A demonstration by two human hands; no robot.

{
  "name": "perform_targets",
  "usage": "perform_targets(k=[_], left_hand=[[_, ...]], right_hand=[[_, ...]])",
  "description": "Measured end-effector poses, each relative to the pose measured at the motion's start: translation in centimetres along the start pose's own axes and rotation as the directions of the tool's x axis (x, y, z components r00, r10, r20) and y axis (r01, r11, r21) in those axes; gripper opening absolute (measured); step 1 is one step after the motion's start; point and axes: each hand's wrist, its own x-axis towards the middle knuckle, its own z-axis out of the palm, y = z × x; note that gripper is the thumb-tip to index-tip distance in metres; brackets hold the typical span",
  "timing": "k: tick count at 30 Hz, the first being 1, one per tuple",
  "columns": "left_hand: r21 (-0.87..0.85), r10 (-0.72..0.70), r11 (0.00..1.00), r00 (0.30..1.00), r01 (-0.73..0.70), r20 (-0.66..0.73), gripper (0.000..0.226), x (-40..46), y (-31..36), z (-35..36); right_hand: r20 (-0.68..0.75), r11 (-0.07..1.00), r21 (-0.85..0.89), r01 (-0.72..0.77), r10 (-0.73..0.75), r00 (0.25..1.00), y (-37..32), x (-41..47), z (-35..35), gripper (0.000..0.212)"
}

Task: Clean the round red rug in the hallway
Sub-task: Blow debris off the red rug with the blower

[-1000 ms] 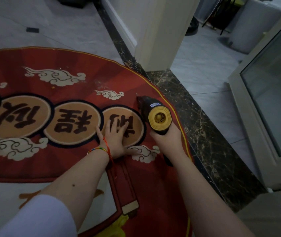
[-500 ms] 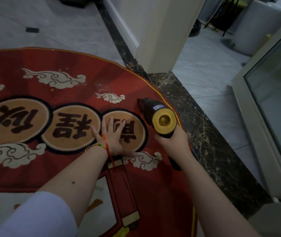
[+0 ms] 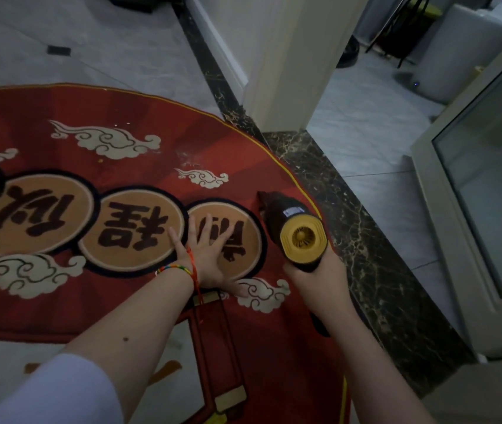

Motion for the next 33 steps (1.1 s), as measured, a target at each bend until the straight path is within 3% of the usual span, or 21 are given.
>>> perform_targets(k=[5, 17, 23, 26, 29, 31, 33], left_hand=[[0.012, 0.028, 1.000, 1.000, -0.028, 0.007, 0.135, 0.5, 0.5, -0.5], [0.174, 0.145, 0.972, 0.986, -0.158, 0.083, 0.131, -1.9, 0.1, 0.2], [0.118, 0.155, 0.981, 0.988, -0.152, -0.012, 0.127, -4.5, -0.7, 1.7], [-0.015, -0.098, 0.995, 0.991, 0.097, -0.092, 0.135, -6.6, -1.5, 2.3], [-0.313, -0.484, 0.837, 0.874, 0.448, -0.043, 0.149, -8.6, -2.5, 1.8], [-0.452, -0.598, 0.707, 0.801, 0.544, 0.029, 0.154, -9.1, -3.1, 1.5], [-0.493, -0.609, 0.672, 0.791, 0.552, 0.055, 0.157, -9.1, -3.6, 1.5]], right_hand=[[-0.003, 0.999, 0.029, -0.027, 0.027, 1.000, 0.3, 0.4, 0.3, 0.026], [0.146, 0.996, 0.042, 0.081, -0.087, 0.985, -0.2, -3.2, -1.9, 0.031], [0.188, 0.993, 0.060, 0.102, -0.112, 0.976, -0.3, -4.7, -1.2, 0.028], [0.181, 0.992, 0.088, 0.090, -0.105, 0.978, -1.5, -3.9, 0.0, 0.033], [0.177, 0.994, 0.059, 0.087, -0.096, 0.979, -2.3, -3.4, 0.6, 0.032], [0.179, 0.995, 0.049, 0.092, -0.099, 0.979, -2.4, -3.5, 0.6, 0.032], [0.179, 0.995, 0.048, 0.092, -0.099, 0.979, -2.2, -3.7, 0.7, 0.032]])
